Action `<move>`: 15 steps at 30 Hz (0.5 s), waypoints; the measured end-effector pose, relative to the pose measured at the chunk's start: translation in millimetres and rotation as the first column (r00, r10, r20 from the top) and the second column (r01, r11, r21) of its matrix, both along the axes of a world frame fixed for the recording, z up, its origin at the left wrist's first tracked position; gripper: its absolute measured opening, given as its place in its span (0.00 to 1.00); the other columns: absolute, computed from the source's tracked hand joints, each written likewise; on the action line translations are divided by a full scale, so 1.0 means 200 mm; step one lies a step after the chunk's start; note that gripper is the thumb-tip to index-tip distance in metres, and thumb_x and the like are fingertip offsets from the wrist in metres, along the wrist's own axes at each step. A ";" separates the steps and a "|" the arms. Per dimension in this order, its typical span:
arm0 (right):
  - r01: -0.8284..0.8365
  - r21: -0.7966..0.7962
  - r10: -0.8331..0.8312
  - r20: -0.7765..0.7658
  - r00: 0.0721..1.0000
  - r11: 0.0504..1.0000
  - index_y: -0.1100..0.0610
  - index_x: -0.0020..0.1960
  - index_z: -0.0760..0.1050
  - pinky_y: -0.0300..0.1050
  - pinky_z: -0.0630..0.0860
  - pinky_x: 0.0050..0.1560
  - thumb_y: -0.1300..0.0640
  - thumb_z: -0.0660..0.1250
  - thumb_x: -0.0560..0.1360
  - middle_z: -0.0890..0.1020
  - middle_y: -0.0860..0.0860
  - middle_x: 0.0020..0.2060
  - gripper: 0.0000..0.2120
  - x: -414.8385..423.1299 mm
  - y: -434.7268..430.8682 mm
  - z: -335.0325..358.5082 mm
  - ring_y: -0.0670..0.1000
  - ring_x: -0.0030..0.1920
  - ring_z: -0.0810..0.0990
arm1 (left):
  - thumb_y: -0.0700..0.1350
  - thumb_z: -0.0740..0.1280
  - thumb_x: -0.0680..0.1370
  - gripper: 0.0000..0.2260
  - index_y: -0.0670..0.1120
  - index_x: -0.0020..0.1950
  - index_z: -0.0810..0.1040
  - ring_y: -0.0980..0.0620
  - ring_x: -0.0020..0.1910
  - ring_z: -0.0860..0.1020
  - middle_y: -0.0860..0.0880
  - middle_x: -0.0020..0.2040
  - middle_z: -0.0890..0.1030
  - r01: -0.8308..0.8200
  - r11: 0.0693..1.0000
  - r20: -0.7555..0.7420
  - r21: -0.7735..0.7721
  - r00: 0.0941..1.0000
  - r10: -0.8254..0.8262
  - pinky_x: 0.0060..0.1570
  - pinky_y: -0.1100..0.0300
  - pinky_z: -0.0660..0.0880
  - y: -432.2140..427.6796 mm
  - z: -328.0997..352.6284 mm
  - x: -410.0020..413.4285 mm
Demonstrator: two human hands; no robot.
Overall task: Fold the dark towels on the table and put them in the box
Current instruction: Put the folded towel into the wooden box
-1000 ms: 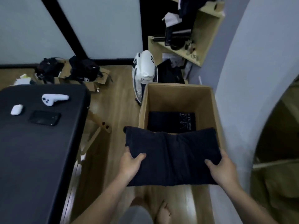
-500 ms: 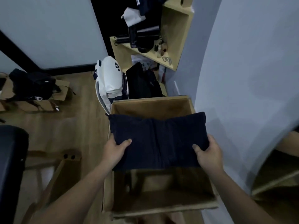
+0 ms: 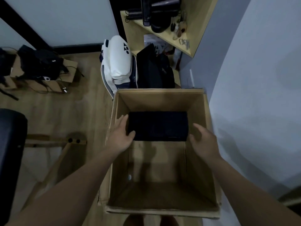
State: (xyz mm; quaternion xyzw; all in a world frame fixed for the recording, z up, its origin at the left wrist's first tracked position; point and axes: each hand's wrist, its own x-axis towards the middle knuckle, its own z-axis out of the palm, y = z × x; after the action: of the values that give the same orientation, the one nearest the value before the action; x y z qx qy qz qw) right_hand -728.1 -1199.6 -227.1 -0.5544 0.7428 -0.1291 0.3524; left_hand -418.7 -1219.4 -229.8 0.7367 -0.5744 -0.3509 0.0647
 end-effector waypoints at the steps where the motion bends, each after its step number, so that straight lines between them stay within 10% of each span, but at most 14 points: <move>1: -0.030 -0.001 0.030 0.005 1.000 1.000 0.52 0.74 0.67 0.43 0.66 0.68 0.52 0.66 0.79 0.73 0.50 0.71 0.25 0.00 0.00 0.02 0.51 0.70 0.71 | 0.53 0.64 0.81 0.33 0.54 0.81 0.51 0.49 0.80 0.52 0.53 0.82 0.52 0.041 0.999 0.041 0.005 0.998 -0.041 0.77 0.46 0.53 0.01 0.03 -0.02; 8: -0.307 -0.046 0.308 0.007 0.951 0.950 0.52 0.77 0.63 0.43 0.56 0.75 0.53 0.62 0.81 0.65 0.50 0.76 0.25 0.16 -0.04 0.29 0.50 0.77 0.60 | 0.60 0.57 0.82 0.32 0.55 0.82 0.47 0.50 0.80 0.41 0.54 0.82 0.45 0.153 0.988 0.203 -0.028 0.969 -0.145 0.77 0.40 0.41 0.16 0.30 -0.03; 15: -0.739 -0.202 0.745 -0.056 0.664 0.643 0.50 0.78 0.61 0.51 0.55 0.78 0.51 0.61 0.81 0.63 0.50 0.77 0.26 0.68 0.00 0.71 0.50 0.78 0.56 | 0.61 0.56 0.82 0.31 0.52 0.82 0.50 0.49 0.81 0.43 0.52 0.82 0.47 -0.054 0.981 0.350 -0.188 0.929 0.118 0.77 0.39 0.42 0.76 0.76 0.25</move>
State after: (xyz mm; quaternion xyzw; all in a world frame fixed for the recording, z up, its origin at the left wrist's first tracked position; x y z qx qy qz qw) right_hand -591.9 -1199.6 -85.3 -0.8411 0.4272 -0.0590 0.3264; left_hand -368.8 -1066.4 -76.8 0.8042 -0.5724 -0.1554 0.0385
